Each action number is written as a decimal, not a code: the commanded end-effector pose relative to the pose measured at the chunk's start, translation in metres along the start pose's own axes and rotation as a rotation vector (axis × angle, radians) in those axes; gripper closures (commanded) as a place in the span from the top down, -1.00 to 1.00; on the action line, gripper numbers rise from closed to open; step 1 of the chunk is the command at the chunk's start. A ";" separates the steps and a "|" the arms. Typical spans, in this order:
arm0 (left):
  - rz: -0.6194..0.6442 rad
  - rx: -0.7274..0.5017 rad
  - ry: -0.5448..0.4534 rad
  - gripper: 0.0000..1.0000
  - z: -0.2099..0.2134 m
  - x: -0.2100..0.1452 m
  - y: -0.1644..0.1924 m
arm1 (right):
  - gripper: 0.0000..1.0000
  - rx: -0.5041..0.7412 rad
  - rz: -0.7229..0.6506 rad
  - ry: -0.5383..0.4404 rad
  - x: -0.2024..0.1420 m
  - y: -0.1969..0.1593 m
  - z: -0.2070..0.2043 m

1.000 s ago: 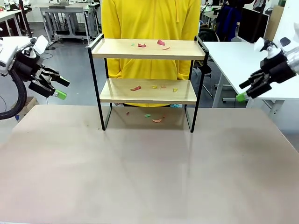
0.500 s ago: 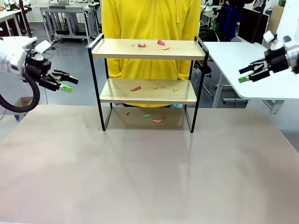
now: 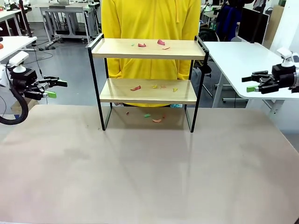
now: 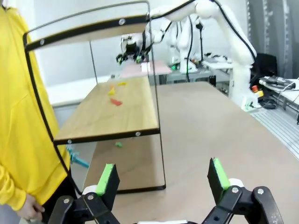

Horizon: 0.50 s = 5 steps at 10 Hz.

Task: Clean the shelf.
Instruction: Pick up the Duster handed by the human.

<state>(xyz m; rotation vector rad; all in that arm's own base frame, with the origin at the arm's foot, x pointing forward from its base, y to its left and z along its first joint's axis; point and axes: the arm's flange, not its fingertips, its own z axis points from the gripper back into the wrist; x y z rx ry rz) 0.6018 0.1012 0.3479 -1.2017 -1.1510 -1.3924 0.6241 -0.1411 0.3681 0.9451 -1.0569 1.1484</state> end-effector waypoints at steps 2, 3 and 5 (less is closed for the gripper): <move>-0.079 0.060 -0.144 1.00 0.006 -0.006 0.000 | 1.00 0.022 0.003 -0.120 -0.004 0.007 0.007; -0.099 0.112 -0.144 1.00 0.011 -0.007 -0.003 | 1.00 0.030 0.001 -0.137 -0.003 0.010 0.008; -0.112 0.131 -0.132 1.00 0.017 -0.006 -0.007 | 1.00 0.017 0.010 -0.159 0.001 0.014 0.010</move>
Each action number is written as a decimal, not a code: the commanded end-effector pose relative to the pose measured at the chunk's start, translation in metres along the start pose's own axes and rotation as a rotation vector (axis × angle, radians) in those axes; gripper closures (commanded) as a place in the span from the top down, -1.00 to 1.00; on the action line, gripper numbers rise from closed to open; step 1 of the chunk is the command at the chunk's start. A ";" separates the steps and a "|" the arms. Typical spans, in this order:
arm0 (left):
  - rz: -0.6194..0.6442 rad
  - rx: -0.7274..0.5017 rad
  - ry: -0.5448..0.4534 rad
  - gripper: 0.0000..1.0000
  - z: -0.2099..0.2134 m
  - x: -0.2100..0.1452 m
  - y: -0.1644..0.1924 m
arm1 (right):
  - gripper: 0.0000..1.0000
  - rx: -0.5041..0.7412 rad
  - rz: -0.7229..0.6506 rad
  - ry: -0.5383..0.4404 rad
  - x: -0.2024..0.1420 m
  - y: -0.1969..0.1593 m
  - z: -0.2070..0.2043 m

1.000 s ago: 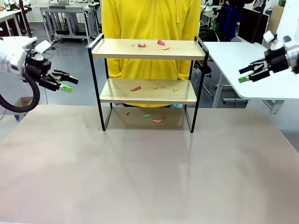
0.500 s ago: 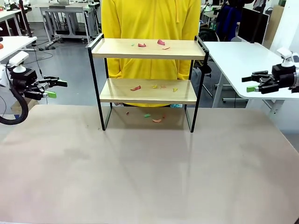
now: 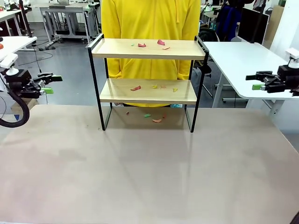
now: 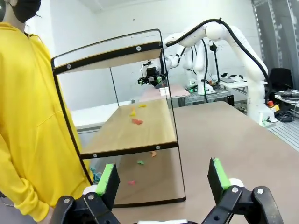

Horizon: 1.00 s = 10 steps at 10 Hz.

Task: Clean the shelf.
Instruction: Pick up the Duster handed by the human.

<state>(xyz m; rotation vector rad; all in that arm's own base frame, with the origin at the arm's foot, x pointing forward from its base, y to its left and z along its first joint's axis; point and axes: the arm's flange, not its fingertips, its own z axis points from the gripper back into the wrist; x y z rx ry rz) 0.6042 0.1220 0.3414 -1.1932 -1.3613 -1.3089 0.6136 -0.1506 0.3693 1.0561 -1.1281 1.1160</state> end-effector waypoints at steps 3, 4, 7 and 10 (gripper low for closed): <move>-0.012 0.026 -0.006 1.00 0.004 0.002 -0.001 | 1.00 -0.029 0.021 -0.062 0.006 0.004 -0.002; 0.007 0.030 -0.004 1.00 0.005 0.001 0.001 | 1.00 -0.037 0.017 -0.058 0.006 0.003 -0.002; 0.051 0.047 0.031 1.00 0.009 -0.003 0.002 | 1.00 -0.045 -0.006 -0.010 0.006 0.004 0.000; 0.021 0.032 0.018 1.00 0.010 -0.006 0.000 | 1.00 -0.025 0.008 -0.030 0.004 -0.002 0.003</move>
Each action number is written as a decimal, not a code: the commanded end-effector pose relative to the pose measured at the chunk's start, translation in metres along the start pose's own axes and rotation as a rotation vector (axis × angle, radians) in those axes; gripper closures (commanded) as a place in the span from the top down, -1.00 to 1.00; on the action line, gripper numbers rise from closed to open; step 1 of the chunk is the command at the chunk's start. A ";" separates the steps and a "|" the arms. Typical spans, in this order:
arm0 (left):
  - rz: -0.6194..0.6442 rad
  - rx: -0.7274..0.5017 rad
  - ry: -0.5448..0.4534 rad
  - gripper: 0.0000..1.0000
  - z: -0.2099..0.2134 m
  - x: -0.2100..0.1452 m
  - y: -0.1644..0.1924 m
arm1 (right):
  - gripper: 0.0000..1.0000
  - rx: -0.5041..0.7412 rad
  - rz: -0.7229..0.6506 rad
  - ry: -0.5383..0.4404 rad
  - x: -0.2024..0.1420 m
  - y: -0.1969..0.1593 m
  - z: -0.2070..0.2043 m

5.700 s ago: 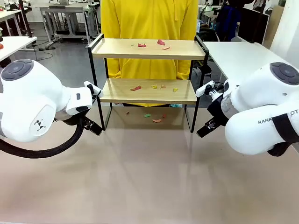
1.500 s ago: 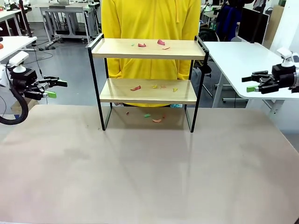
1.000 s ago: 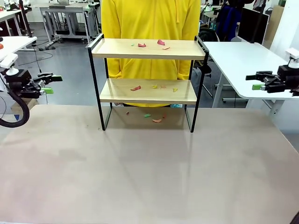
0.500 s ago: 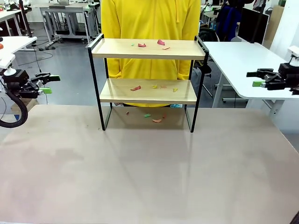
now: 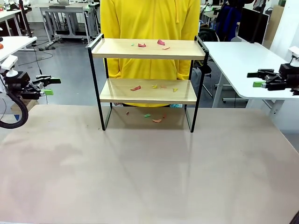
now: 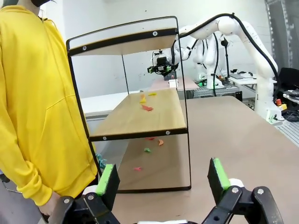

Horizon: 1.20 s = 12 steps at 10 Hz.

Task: Clean the shelf.
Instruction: Pick up the Duster handed by the human.

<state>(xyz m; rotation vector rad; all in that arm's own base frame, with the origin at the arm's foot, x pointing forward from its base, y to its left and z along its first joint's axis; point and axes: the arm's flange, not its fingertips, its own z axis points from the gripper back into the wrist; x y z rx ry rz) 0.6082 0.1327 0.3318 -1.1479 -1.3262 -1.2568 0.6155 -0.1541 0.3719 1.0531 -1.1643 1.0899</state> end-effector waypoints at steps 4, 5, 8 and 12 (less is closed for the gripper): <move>-0.019 -0.019 -0.023 1.00 -0.001 0.003 -0.002 | 1.00 0.001 0.005 -0.002 0.002 0.000 -0.001; -0.019 -0.019 -0.023 1.00 -0.001 0.003 -0.002 | 1.00 0.001 0.005 -0.002 0.002 0.000 -0.001; -0.019 -0.019 -0.023 1.00 -0.001 0.003 -0.002 | 1.00 0.001 0.005 -0.002 0.002 0.000 -0.001; -0.019 -0.019 -0.023 1.00 -0.001 0.003 -0.002 | 1.00 0.001 0.005 -0.002 0.002 0.000 -0.001</move>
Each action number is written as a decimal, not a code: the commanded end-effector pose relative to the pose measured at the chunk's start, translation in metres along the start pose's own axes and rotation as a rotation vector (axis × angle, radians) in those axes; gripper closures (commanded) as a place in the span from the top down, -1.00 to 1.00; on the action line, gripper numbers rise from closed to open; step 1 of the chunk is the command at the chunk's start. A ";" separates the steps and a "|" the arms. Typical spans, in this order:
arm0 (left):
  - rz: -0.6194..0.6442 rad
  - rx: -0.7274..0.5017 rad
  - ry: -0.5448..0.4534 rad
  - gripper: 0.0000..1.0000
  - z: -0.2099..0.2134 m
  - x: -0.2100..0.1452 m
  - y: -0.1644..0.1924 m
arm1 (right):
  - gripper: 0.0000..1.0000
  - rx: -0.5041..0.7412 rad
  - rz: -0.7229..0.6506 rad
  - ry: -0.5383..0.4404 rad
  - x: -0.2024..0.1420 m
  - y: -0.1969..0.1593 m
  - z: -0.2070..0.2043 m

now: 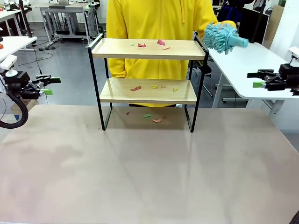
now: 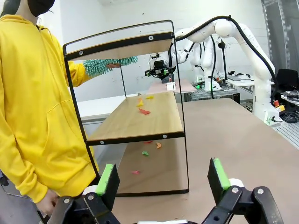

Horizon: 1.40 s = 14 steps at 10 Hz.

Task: Clean the shelf.
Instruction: Pick up the Duster handed by the human.

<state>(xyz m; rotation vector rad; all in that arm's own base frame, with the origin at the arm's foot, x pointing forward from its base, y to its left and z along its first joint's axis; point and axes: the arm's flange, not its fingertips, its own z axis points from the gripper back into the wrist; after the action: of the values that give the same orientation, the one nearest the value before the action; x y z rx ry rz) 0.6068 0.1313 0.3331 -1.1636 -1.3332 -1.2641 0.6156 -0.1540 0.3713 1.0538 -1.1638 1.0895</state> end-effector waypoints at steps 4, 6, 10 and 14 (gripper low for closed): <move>-0.015 -0.007 -0.010 1.00 0.000 0.002 -0.001 | 1.00 0.000 0.005 -0.002 0.003 0.000 -0.001; -0.015 -0.007 -0.010 1.00 0.000 0.002 -0.001 | 1.00 0.000 0.005 -0.002 0.003 0.000 -0.001; -0.015 -0.007 -0.010 1.00 0.000 0.002 -0.001 | 1.00 0.000 0.005 -0.002 0.003 0.000 -0.001; -0.015 -0.007 -0.010 1.00 0.000 0.002 -0.001 | 1.00 0.000 -0.001 0.000 -0.001 0.000 0.000</move>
<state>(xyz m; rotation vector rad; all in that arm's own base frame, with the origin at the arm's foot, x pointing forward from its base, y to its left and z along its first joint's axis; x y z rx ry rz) 0.6068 0.1313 0.3331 -1.1636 -1.3332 -1.2641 0.6157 -0.1542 0.3699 1.0550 -1.1625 1.0877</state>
